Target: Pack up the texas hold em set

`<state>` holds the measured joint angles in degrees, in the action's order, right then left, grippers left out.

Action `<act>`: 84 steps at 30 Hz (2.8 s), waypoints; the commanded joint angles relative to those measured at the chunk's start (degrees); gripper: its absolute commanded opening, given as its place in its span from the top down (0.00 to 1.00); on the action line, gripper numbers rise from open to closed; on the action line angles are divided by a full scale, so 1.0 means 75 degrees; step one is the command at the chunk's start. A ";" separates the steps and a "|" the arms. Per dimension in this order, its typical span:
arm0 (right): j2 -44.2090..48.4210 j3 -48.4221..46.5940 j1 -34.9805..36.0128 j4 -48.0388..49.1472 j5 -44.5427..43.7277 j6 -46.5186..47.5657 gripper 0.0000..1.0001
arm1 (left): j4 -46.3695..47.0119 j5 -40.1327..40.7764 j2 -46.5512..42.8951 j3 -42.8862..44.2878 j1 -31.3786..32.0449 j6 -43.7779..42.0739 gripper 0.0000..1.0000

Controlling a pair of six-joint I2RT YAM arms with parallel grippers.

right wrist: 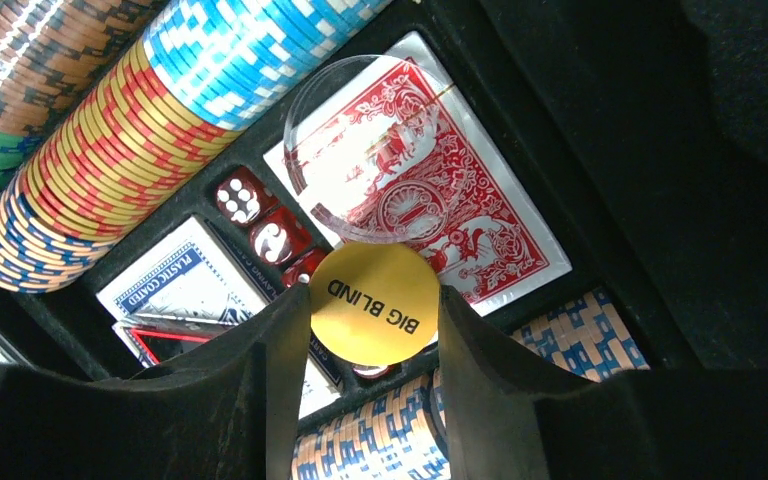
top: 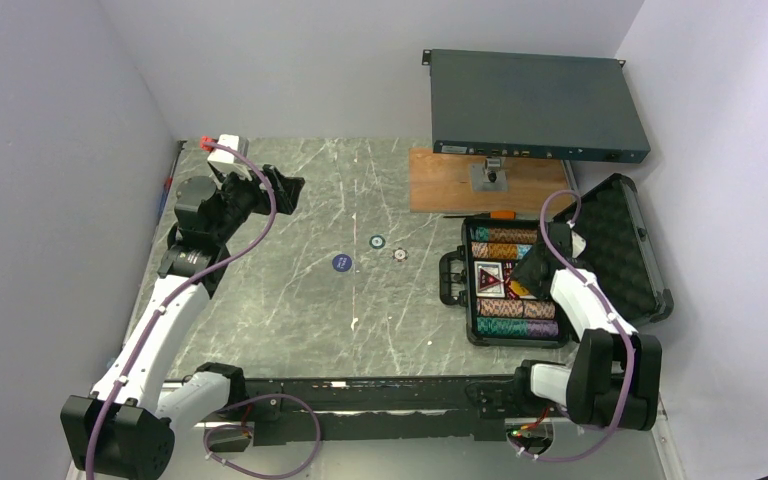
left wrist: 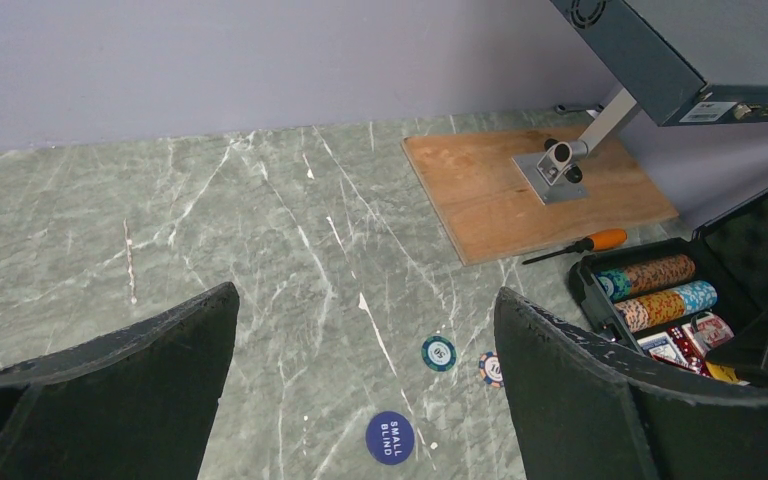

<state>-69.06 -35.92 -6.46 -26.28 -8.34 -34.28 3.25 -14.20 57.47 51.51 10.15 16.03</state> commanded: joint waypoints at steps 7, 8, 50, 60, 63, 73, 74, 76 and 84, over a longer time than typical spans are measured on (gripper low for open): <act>-0.0220 -0.0074 -0.0100 0.0187 -0.0745 -0.0023 0.75 | 0.0327 -0.0134 -0.0071 0.0291 -0.0029 0.0077 0.01; -0.0189 -0.0077 -0.0100 0.0141 -0.0750 -0.0023 0.73 | 0.0327 -0.0124 -0.0069 0.0291 -0.0032 0.0077 0.01; -0.4760 -0.3813 0.8196 0.4698 -0.0419 0.2007 0.01 | 0.0187 0.0038 -0.0013 0.0363 -0.0096 -0.0006 0.01; -0.5810 -0.4529 0.8458 0.4646 -0.0986 0.2034 0.15 | 0.0214 -0.0029 -0.0022 0.0350 -0.0170 0.0060 0.01; -0.5944 -0.4569 0.8459 0.4666 -0.1097 0.2073 0.21 | 0.0209 -0.0004 -0.0033 0.0345 -0.0192 0.0061 0.01; -0.6178 -0.4605 0.8449 0.4715 -0.1264 0.1931 0.30 | 0.0259 -0.0099 -0.0046 0.0339 -0.0206 0.0136 0.01; -0.6217 -0.4611 0.8450 0.4721 -0.1284 0.1900 0.30 | 0.0256 -0.0107 -0.0052 0.0331 -0.0205 0.0139 0.01; -0.6279 -0.4618 0.8438 0.4723 -0.1396 0.1822 0.31 | 0.0249 -0.0098 -0.0052 0.0339 -0.0210 0.0136 0.01; -0.6402 -0.4608 0.8325 0.4785 -0.1434 0.1735 0.31 | 0.0249 -0.0130 -0.0046 0.0340 -0.0216 0.0149 0.01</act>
<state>-116.16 -68.71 56.71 7.51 -17.76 -20.12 3.55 -14.15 57.58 51.57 8.82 16.32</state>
